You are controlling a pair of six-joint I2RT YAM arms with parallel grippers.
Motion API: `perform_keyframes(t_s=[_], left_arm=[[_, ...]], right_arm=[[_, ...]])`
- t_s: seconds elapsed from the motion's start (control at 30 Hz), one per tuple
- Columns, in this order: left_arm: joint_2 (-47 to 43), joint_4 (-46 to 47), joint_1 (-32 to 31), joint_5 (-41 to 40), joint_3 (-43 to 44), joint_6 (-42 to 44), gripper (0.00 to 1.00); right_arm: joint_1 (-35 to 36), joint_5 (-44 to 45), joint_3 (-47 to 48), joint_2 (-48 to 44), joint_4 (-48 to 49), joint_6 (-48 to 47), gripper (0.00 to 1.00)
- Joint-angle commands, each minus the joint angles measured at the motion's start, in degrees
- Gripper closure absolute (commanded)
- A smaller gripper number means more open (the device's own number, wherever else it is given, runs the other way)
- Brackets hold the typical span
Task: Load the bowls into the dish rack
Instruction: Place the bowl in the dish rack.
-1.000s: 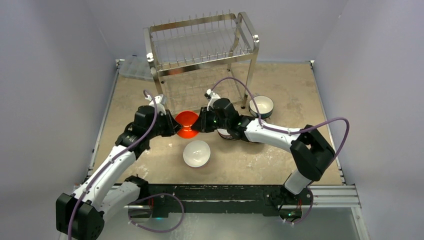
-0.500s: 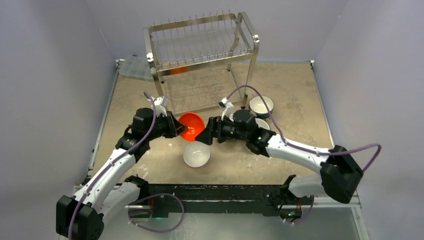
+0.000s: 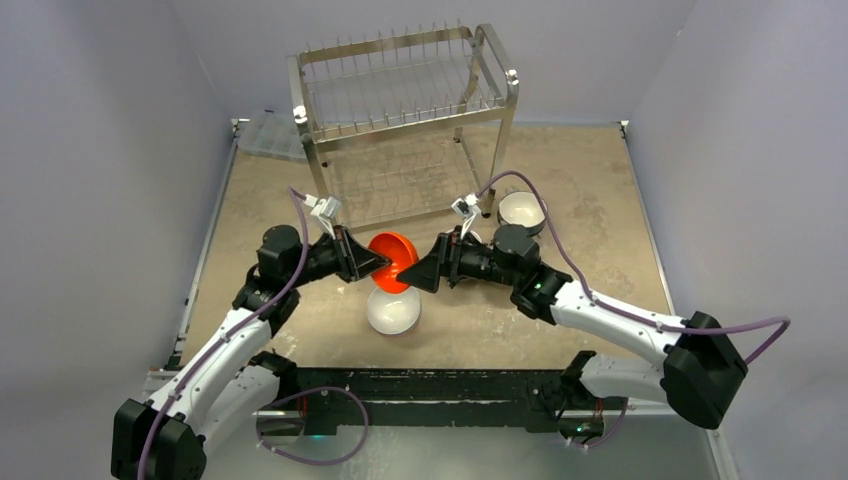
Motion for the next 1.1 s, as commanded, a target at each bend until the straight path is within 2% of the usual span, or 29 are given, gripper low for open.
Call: perform_keyframes(t_s=[0.0,0.13,0.3,0.37,0.43,0.53,0.57,0.7,0.77,0.8,0.83,0.9,0.97,1.07], left_arm=[[-0.94,4.06,0.21,4.21,1.31,-0.25,1.00],[-0.80,1.34,0.21,4.03,1.40,1.51,1.00],[-1.37,-0.94,0.11,3.22,0.82,2.67,1.00],[-1.64,-1.94,0.16,2.26,0.73,2.98,1.00],[-1.92,-2.13,0.11,1.48,0.45,3.12,1.00],[-1.49,-2.23,0.18,0.78,0.13,3.09,1.00],[-1.16,-2.36,0.11,0.71,0.10,3.04,1.00],[-0.64,-2.53,0.19,0.74,-0.14,3.02,1.00],[-0.82,-2.93,0.18,0.24,-0.12,3.07,0.85],[-1.06,-3.16,0.21,-0.24,-0.07,3.01,0.74],[-1.43,-3.39,0.19,-0.72,0.01,3.04,0.57],[-2.37,-4.04,0.21,-1.99,0.19,3.06,0.35],[-3.77,-5.14,0.21,-4.61,0.21,2.83,0.19],[-5.65,-5.37,0.21,-6.93,-0.54,2.13,0.06]], right_arm=[[-0.16,-4.40,4.51,2.93,5.05,1.37,0.01],[-0.14,-7.08,7.32,5.95,7.23,1.92,0.05],[-0.11,-8.97,9.34,7.04,6.62,1.62,0.21],[-0.12,-9.76,9.67,7.11,6.32,1.80,0.34],[-0.12,-10.28,9.61,7.00,6.34,2.46,0.52],[-0.16,-11.76,9.76,7.03,4.81,3.25,0.96],[-0.14,-11.62,10.04,6.99,3.98,3.35,1.00],[-0.13,-10.66,10.49,6.22,2.52,2.23,1.00],[-0.11,-9.47,10.71,5.92,0.79,1.38,1.00],[-0.16,-8.50,10.87,5.76,-0.46,0.88,1.00],[-0.16,-7.40,11.11,5.53,-1.59,0.44,1.00],[-0.24,-5.45,11.26,5.35,-3.52,-0.03,1.00],[-0.20,-3.45,11.69,5.44,-5.46,-0.87,1.00],[-0.21,-2.15,12.02,5.72,-7.19,-1.51,1.00]])
